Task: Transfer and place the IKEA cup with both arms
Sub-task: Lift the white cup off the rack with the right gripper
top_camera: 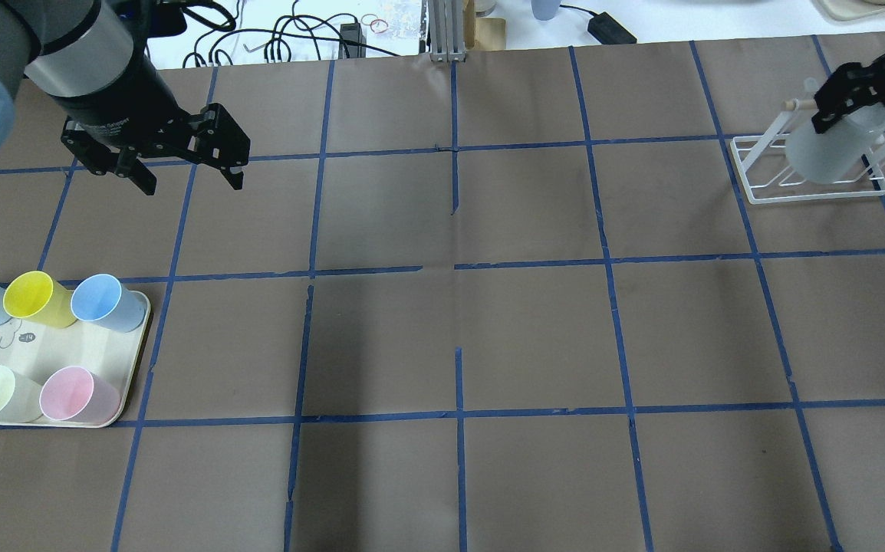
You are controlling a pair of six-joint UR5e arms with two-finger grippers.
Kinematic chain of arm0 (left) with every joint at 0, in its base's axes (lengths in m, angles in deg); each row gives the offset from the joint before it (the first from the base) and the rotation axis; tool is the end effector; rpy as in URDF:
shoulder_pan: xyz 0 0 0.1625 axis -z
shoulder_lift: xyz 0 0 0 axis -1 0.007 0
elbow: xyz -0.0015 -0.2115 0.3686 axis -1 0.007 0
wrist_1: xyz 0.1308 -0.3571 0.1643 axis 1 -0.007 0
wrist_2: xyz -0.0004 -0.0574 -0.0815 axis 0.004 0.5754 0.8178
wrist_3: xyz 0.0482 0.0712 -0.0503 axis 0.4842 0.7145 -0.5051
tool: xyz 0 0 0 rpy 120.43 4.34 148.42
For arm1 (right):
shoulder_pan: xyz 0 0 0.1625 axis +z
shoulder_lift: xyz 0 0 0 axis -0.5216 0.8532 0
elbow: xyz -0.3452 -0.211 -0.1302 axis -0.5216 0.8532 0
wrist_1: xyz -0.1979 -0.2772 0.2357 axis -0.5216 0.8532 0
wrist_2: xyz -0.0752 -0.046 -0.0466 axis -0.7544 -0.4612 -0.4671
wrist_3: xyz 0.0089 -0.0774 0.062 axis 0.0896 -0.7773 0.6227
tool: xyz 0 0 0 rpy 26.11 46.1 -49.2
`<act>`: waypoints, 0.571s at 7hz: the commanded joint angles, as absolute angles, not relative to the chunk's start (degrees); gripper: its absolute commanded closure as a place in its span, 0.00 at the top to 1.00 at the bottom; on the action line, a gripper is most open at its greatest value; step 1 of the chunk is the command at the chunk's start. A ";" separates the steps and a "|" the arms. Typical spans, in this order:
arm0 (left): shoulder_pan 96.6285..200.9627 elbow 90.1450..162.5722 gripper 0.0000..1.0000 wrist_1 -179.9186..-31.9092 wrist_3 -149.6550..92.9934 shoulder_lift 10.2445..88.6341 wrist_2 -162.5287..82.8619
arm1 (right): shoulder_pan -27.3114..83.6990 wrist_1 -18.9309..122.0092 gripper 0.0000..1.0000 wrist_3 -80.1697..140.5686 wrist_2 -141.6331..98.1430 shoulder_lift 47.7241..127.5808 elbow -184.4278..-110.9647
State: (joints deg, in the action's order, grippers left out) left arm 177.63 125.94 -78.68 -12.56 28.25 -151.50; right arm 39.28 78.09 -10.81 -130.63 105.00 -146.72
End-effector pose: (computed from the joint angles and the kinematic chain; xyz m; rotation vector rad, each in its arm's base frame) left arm -0.1164 -0.4877 0.4983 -0.0254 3.1378 -0.0546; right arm -0.0408 -0.5421 0.4709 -0.1507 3.1159 -0.2578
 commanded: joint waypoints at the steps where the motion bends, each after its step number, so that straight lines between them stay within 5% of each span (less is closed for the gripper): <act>1: 176.79 126.96 1.00 -79.11 -8.89 27.30 -147.97 | 50.86 74.83 0.07 8.43 -130.20 105.73 -146.99; 4: 168.39 131.44 1.00 -82.09 -3.77 24.58 -127.62 | 63.11 74.02 0.00 25.35 -118.57 105.38 -147.07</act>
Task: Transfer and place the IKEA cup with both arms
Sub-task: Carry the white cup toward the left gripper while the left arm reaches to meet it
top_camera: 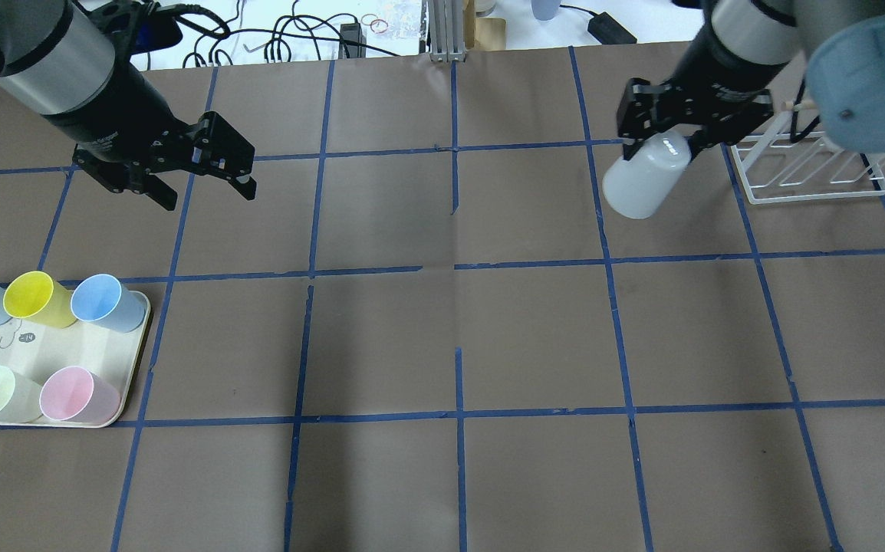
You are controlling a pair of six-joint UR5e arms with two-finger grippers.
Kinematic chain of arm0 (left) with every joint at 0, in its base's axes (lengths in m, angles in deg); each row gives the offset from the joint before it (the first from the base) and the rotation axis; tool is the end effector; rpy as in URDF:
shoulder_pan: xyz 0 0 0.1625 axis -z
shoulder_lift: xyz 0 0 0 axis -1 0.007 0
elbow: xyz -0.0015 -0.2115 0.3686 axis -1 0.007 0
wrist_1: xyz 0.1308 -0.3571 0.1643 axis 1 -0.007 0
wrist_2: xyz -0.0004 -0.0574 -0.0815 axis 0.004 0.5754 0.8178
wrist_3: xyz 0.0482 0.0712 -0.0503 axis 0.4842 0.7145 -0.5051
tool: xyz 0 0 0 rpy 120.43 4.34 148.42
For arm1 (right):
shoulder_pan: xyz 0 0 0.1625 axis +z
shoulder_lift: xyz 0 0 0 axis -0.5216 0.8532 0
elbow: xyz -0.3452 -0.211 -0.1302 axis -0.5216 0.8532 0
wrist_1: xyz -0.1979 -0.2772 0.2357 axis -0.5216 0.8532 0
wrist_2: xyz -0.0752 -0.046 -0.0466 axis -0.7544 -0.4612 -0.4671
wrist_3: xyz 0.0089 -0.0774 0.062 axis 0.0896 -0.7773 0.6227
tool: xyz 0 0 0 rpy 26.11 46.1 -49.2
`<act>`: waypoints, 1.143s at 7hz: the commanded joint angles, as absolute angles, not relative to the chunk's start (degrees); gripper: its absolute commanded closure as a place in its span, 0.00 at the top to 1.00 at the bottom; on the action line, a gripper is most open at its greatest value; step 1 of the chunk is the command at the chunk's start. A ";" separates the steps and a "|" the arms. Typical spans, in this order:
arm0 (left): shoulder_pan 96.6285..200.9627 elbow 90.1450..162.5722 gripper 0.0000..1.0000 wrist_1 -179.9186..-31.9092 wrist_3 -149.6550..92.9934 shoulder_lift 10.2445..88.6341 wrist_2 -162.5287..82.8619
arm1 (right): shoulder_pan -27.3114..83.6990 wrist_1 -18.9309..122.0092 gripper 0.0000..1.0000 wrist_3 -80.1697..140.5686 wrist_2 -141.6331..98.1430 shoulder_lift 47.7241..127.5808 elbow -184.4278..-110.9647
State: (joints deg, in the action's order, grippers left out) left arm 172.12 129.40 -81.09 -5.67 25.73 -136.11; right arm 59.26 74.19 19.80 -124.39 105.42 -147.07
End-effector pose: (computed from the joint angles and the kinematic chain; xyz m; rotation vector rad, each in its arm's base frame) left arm -0.0984 -0.4760 0.4886 -0.0069 -2.8745 0.0180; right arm 0.1575 -0.5143 0.4655 0.1282 2.9515 -0.1050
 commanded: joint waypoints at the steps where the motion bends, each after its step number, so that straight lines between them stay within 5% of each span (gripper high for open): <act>1: 165.04 132.24 1.00 -84.79 -1.67 24.14 -122.24 | 62.78 73.85 0.00 26.26 -108.50 105.47 -146.73; 4: 152.65 135.04 1.00 -105.31 15.16 24.39 -101.00 | 60.16 73.50 0.00 32.57 -80.37 105.12 -147.60; 8: 161.12 141.47 1.00 -106.26 17.34 25.45 -83.63 | 56.98 73.68 0.00 32.33 -52.64 104.68 -159.19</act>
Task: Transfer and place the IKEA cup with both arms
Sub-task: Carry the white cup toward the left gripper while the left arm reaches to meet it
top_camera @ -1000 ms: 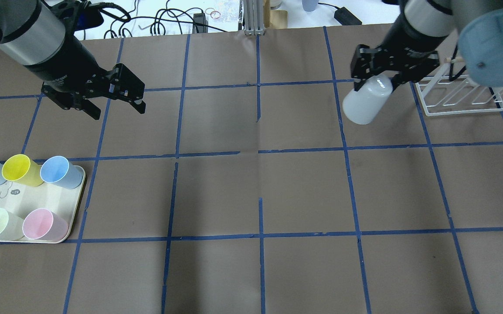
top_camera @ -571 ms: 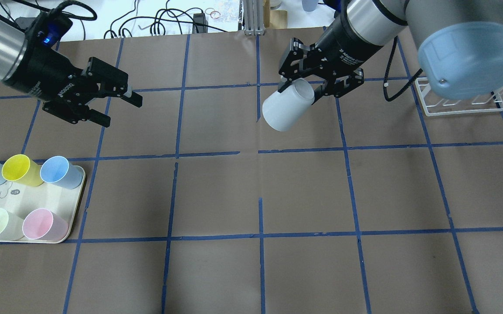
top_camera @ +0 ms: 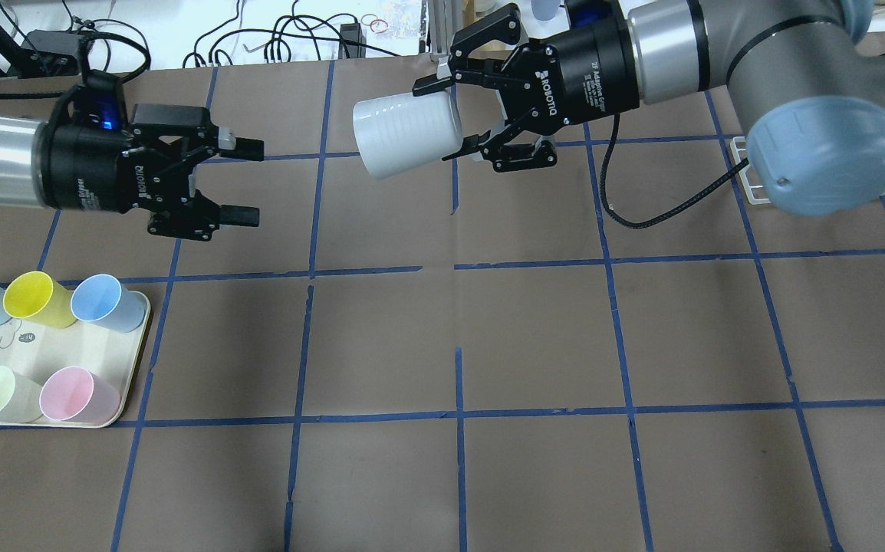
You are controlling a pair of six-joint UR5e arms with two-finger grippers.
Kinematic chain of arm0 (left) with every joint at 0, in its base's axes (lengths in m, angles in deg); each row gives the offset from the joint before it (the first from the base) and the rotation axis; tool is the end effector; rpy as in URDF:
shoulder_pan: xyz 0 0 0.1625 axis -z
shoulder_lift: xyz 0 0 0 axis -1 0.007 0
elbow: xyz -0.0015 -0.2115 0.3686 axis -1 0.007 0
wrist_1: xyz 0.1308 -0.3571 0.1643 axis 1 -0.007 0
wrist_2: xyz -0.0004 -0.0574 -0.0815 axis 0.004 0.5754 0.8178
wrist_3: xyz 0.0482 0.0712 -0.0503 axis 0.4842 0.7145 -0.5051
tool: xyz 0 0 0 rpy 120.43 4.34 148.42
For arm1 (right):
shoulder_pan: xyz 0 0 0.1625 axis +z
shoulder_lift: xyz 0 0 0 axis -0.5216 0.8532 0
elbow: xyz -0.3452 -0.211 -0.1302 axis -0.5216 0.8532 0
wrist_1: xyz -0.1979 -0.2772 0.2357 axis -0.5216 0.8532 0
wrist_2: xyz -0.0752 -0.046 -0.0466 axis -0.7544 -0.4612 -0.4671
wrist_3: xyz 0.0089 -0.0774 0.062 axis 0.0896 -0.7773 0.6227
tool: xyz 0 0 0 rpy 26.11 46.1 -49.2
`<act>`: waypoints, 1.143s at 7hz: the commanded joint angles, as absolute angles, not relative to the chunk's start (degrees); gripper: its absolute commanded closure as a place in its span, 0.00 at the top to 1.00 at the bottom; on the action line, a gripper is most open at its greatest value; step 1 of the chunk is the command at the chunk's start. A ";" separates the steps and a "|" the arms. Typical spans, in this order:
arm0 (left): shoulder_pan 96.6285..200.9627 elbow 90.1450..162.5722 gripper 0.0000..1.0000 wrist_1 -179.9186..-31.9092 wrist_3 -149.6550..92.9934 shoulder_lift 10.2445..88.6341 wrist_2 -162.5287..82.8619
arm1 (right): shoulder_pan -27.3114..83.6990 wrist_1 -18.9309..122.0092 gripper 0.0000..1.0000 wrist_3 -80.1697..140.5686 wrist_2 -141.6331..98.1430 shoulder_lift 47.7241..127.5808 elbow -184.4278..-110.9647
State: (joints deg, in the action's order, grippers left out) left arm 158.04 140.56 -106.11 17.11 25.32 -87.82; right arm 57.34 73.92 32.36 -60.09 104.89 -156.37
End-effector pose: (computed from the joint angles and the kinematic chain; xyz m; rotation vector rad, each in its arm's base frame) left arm -0.0582 -0.4581 0.4182 0.2414 -1.9191 -0.0542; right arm 0.2186 -0.5031 0.4529 0.3842 1.8071 0.2997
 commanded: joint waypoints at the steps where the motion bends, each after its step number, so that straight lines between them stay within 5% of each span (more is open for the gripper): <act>1: 162.80 142.00 1.00 -106.35 17.42 25.45 -83.60 | 56.98 73.67 0.00 32.42 -50.33 104.59 -160.25; 8: 165.35 144.10 1.00 -106.01 18.21 25.71 -74.82 | 57.42 73.06 0.00 34.34 -44.96 104.15 -163.42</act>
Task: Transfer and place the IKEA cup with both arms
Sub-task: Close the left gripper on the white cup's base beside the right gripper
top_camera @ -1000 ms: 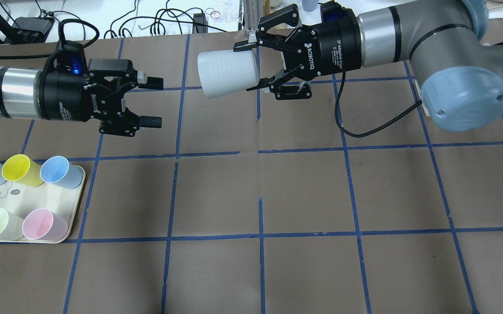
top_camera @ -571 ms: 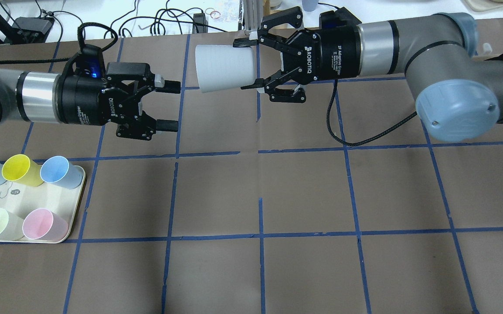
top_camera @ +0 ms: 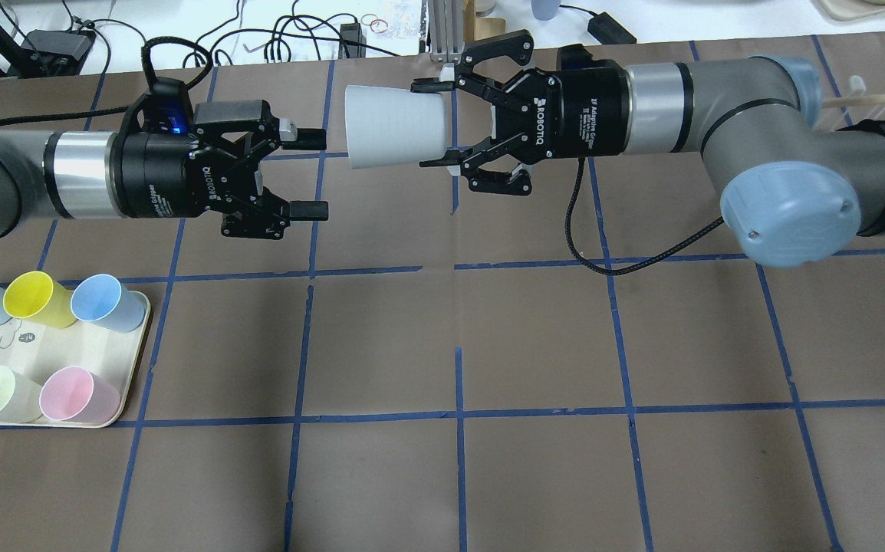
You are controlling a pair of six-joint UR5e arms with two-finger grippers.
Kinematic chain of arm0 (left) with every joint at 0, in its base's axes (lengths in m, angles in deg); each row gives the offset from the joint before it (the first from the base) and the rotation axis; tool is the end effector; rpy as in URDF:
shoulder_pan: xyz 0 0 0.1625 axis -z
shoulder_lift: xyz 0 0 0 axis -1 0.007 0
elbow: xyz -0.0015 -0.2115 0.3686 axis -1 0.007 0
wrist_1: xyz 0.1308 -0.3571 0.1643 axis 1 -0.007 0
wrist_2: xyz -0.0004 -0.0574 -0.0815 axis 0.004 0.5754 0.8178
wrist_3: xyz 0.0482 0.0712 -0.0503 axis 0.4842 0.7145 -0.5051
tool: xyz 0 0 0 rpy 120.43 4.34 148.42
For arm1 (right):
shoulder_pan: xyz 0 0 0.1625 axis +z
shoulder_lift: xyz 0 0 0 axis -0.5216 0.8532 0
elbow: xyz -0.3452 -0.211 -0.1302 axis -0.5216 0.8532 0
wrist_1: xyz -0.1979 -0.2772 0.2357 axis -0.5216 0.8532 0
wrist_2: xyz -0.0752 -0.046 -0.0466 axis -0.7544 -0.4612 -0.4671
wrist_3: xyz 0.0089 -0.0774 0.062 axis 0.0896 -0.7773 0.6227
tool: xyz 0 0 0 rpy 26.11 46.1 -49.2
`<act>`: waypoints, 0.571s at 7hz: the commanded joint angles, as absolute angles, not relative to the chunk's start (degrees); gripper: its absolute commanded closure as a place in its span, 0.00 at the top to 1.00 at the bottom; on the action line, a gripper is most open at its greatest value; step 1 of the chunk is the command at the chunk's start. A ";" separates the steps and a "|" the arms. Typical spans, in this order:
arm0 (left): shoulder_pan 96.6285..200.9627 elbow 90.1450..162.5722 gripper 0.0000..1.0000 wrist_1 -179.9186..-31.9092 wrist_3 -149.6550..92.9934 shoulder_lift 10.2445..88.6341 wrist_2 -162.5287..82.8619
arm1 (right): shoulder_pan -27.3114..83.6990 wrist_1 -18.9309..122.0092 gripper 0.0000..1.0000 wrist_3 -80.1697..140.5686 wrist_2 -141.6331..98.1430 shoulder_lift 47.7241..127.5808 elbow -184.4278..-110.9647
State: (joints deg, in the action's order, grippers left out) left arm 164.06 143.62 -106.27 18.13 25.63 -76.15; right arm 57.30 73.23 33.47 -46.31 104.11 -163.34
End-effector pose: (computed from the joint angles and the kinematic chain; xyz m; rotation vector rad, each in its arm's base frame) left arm -0.1118 -0.4549 0.4071 0.2405 -1.7494 -0.0518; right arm 0.2220 -0.4917 0.4114 0.4790 1.5421 0.4432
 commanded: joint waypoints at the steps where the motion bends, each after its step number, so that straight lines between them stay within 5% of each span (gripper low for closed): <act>1: 165.54 144.20 1.00 -105.83 18.30 25.89 -74.81 | 57.59 73.05 0.00 34.35 -44.86 104.15 -163.51; 4: 166.15 144.81 0.82 -105.74 18.30 25.71 -72.37 | 57.68 72.97 0.00 34.44 -44.42 103.89 -163.60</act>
State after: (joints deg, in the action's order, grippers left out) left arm 165.91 144.70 -105.78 18.32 25.68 -73.78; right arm 57.65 73.00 34.36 -44.54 104.05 -163.53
